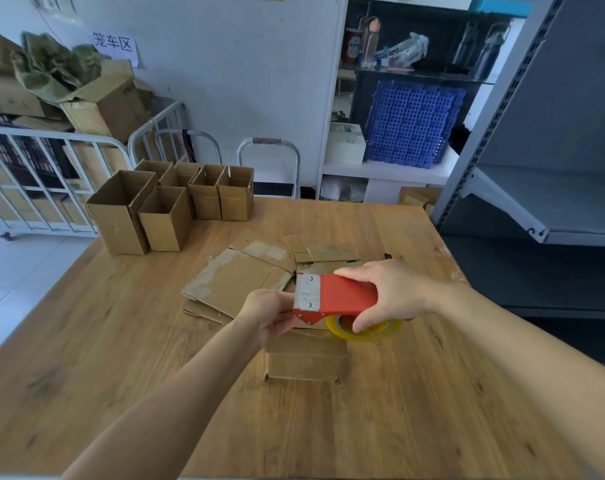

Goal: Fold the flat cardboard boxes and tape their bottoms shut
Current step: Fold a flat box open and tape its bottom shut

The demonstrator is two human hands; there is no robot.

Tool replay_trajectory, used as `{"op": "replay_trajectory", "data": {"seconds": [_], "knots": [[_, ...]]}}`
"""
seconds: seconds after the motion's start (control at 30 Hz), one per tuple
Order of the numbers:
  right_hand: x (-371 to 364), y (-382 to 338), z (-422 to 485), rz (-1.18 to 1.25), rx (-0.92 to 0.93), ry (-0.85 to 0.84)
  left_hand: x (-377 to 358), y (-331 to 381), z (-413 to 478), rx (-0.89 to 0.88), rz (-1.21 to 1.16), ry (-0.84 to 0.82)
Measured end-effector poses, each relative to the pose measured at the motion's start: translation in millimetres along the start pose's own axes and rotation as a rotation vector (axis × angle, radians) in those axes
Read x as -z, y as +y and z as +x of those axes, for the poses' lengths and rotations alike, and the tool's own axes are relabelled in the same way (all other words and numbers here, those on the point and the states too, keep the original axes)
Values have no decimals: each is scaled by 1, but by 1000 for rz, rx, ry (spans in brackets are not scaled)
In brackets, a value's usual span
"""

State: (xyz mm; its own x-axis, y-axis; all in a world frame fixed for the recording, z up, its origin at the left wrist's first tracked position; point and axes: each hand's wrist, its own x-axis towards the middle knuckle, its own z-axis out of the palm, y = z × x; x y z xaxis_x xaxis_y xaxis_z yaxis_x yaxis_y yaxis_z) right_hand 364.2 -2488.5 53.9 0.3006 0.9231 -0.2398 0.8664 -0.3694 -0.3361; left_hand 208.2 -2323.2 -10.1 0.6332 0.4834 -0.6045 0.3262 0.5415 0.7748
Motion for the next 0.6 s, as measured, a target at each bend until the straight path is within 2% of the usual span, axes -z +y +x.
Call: {"op": "replay_trajectory", "data": {"seconds": [0.23,0.33,0.6], "knots": [[22,16,-18,5,-33,-18,44,-16,7,70,-117,118],[17,21,-22,-109,-59,-96,49,-20,5,31,-87,71],[-7,27,-19,-128,-72,-139,49,-11,-1,-24,1,69]]}}
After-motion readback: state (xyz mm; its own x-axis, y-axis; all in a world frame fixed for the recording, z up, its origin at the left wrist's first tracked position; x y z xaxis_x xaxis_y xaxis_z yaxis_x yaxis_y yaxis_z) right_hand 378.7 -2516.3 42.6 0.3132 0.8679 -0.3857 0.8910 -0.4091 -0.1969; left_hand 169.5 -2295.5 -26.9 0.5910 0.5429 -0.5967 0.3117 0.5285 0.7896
